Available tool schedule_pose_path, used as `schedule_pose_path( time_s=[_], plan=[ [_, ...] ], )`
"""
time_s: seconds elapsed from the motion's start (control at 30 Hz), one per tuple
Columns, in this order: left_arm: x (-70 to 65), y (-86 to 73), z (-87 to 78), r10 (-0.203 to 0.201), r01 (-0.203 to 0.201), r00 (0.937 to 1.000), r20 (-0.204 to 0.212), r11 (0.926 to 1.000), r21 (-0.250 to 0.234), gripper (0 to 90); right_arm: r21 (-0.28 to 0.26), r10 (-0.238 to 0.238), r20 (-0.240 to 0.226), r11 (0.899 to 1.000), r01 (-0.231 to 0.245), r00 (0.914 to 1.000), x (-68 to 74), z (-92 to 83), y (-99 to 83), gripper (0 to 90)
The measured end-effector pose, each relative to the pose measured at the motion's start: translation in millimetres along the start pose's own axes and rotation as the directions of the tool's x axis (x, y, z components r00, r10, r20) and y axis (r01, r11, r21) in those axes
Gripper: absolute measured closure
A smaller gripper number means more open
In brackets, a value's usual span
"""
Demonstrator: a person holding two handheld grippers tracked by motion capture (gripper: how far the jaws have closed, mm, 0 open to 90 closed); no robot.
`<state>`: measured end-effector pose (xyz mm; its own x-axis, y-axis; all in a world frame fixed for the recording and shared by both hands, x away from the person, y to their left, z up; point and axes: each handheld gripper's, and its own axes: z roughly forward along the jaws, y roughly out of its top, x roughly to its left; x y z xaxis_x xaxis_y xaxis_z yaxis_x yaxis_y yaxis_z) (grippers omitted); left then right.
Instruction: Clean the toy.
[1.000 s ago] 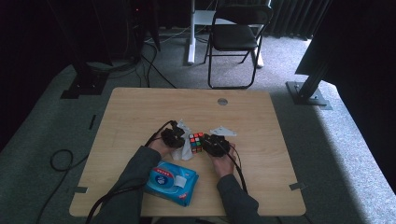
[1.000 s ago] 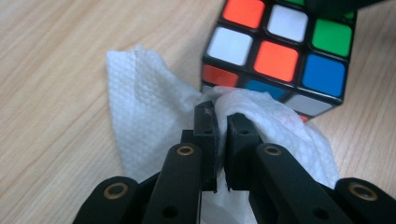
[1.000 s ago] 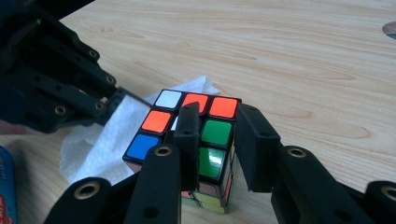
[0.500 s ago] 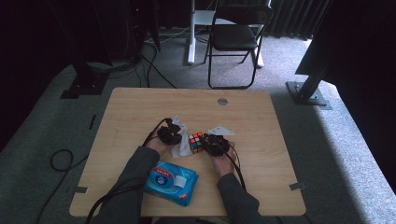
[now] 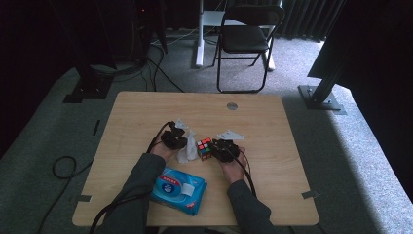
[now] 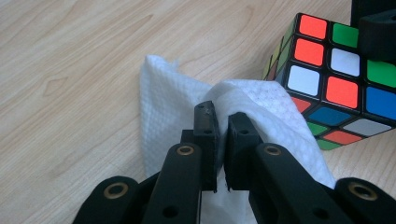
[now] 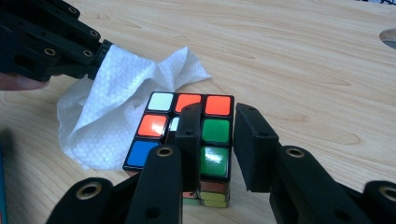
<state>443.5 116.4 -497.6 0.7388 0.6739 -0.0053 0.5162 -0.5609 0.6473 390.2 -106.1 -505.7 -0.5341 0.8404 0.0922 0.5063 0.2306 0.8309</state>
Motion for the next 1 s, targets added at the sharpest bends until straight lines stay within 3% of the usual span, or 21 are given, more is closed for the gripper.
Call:
schedule_pose_path(
  time_s=[0.17,0.43,0.7,0.87,1.0],
  plan=[
    [0.9,-0.6,-2.4,-0.009,0.009,1.0000,-0.003,0.9998,-0.018,85.0,-0.027,0.008,-0.008,1.000,-0.009,0.9999,2.7,-5.6,2.3,61.2],
    [1.0,-1.2,-4.0,-0.012,0.012,0.9999,-0.006,0.9995,-0.030,85.0,-0.028,-0.009,-0.013,1.000,0.008,0.9999,9.4,-7.6,4.5,48.4],
    [0.5,-1.3,-4.2,-0.009,0.009,0.9999,-0.006,0.9995,-0.031,85.0,0.023,-0.047,-0.014,0.999,0.048,0.9988,18.0,2.2,0.6,30.6],
    [0.1,-1.2,-4.2,-0.004,0.004,0.9999,-0.009,0.9995,-0.030,85.0,0.056,-0.098,0.007,0.994,0.097,0.9952,21.9,5.5,-2.5,30.2],
    [-0.3,-1.2,-3.9,-0.002,0.002,1.0000,-0.009,0.9995,-0.030,84.9,0.057,-0.101,0.009,0.993,0.100,0.9949,21.3,3.8,-4.1,32.6]
  ],
)
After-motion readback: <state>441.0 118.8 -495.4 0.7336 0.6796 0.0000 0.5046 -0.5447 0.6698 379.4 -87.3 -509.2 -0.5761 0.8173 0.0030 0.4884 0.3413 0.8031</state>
